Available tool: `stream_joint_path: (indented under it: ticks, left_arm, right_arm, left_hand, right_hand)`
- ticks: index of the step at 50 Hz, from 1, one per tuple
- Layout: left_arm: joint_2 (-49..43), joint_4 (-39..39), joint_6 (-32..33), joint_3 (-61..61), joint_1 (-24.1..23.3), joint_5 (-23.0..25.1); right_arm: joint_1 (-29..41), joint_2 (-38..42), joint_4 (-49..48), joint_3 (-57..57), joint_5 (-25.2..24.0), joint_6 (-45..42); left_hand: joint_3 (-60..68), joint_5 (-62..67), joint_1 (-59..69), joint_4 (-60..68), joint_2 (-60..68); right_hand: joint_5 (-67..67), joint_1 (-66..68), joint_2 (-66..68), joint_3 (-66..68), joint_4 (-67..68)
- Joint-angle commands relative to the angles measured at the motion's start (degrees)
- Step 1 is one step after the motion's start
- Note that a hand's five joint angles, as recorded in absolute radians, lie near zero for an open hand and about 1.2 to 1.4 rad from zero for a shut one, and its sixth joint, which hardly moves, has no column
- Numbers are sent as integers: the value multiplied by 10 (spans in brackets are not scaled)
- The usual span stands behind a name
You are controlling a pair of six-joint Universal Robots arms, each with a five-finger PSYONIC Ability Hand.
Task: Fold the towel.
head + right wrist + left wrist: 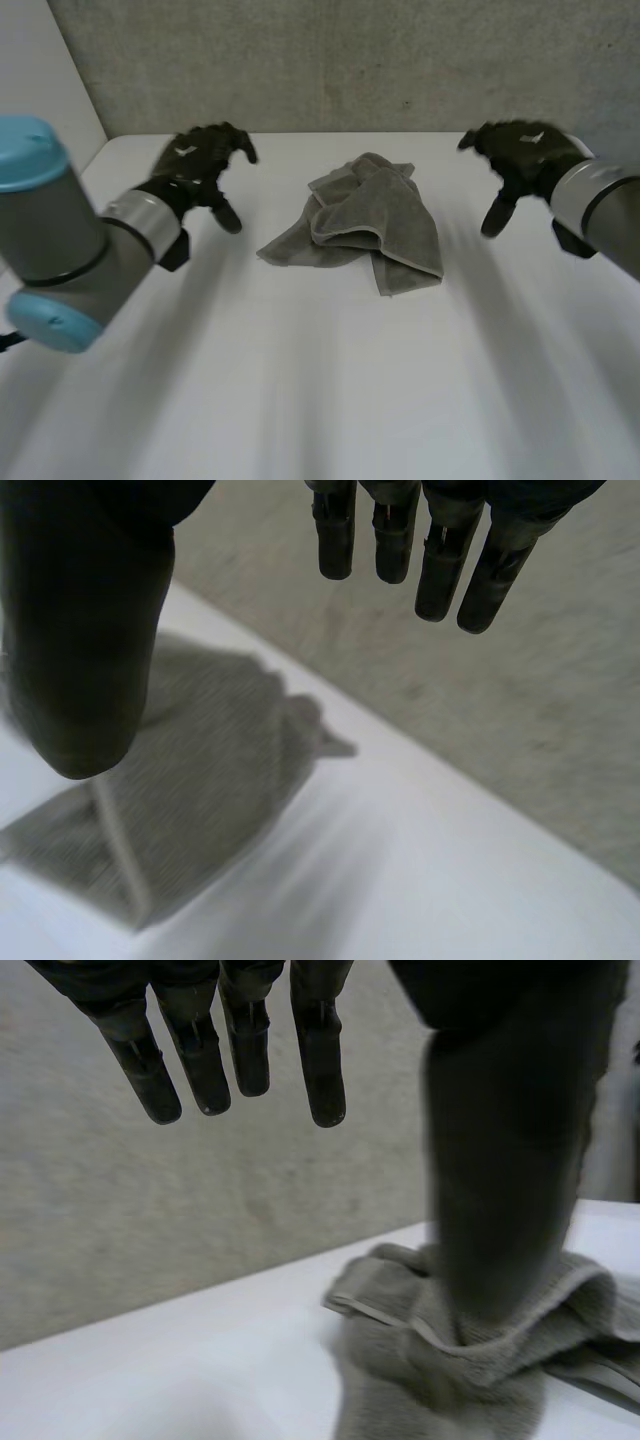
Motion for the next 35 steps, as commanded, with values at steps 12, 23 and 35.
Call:
stream_joint_path:
  ticks: [12,23,35]
  left_arm:
    - [-295,0,47,282,-85,51]
    - [-376,0,99,369,-108,33]
    - [-355,0,120,368,-114,-46]
  right_arm:
    - [12,138,-11,-20,2,13]
    - [13,138,-25,-7,8,17]
    - [50,187,-97,-19,30,100]
  left_hand:
    - [75,100,76,71,78]
    - [334,359,335,330,337]
    - [570,595,571,566,573]
  right_hand:
    - [-33,-39,-46,-33,-38]
    - [-33,-39,-46,-33,-38]
    - [-33,-39,-46,-33,-38]
